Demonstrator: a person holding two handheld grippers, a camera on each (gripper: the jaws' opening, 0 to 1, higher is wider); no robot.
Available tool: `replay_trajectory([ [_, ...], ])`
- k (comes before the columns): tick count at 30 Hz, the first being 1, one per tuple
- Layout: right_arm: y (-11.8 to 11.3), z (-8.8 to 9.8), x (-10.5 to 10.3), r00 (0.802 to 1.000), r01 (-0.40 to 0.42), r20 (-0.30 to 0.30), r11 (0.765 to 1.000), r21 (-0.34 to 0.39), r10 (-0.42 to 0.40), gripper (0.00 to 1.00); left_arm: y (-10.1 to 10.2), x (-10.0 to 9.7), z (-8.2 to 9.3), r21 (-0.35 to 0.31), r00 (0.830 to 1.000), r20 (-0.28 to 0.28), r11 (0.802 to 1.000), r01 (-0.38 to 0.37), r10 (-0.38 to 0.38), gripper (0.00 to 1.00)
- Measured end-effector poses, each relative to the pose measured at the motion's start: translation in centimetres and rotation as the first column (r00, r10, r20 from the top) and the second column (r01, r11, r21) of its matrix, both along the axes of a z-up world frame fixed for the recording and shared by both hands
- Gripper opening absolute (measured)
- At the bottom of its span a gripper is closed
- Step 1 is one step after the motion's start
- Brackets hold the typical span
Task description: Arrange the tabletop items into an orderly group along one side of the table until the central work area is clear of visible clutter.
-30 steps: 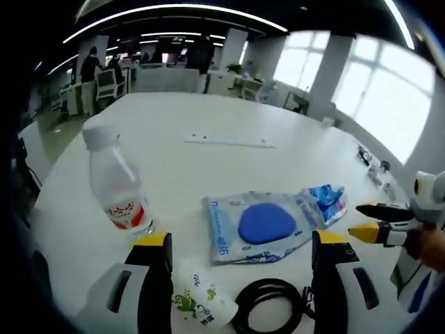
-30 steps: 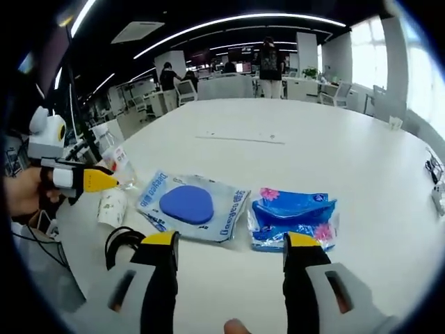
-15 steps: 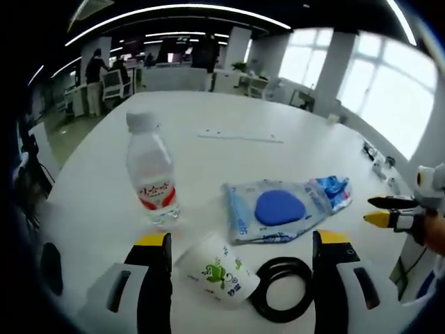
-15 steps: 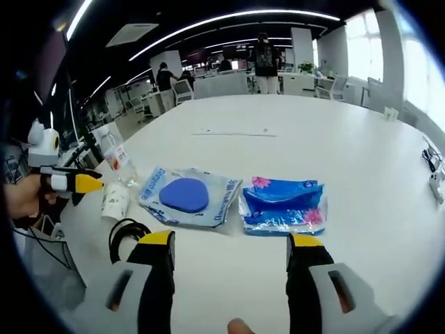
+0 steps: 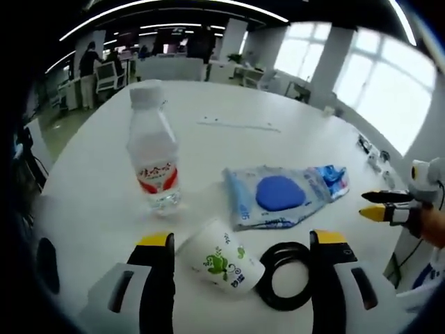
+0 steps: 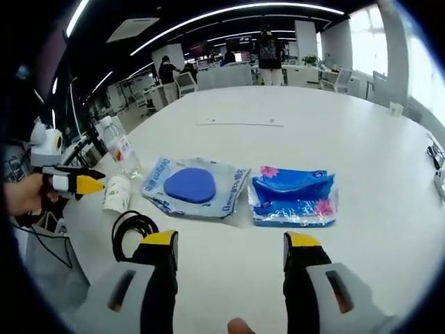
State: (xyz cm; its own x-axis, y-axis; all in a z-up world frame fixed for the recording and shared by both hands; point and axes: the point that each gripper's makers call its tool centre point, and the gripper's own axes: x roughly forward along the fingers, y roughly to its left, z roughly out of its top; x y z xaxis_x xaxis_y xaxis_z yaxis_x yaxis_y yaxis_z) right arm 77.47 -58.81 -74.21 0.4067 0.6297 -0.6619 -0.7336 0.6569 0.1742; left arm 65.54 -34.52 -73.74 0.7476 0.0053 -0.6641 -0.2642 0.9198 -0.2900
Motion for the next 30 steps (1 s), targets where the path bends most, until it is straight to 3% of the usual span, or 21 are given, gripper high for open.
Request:
replay_trajectory([
  [12,-0.6,-1.2,-0.9,0.999,0.009,-0.039,1.000,-0.012,-0.009,0.57,2.6,-0.6,-0.8,-0.097,0.999,0.042,0.995,0.026,-0.022,0.73],
  [21,-1.2,-1.9,-1.7,0.997,0.027,-0.069,0.999,-0.018,-0.028,0.55,2.4,-0.2,-1.4,-0.166,0.993,0.081,0.982,0.094,-0.082,0.69],
  [25,-1.7,-2.0,-1.9,0.996,0.042,-0.080,0.999,-0.015,-0.043,0.54,2.4,0.0,-2.0,-0.113,0.986,0.054,0.980,0.163,-0.158,0.65],
  [30,-2.3,-2.2,-1.9,0.994,0.064,-0.084,0.998,-0.020,-0.066,0.54,2.1,0.9,-1.7,-0.113,0.979,0.076,0.974,0.199,-0.191,0.52],
])
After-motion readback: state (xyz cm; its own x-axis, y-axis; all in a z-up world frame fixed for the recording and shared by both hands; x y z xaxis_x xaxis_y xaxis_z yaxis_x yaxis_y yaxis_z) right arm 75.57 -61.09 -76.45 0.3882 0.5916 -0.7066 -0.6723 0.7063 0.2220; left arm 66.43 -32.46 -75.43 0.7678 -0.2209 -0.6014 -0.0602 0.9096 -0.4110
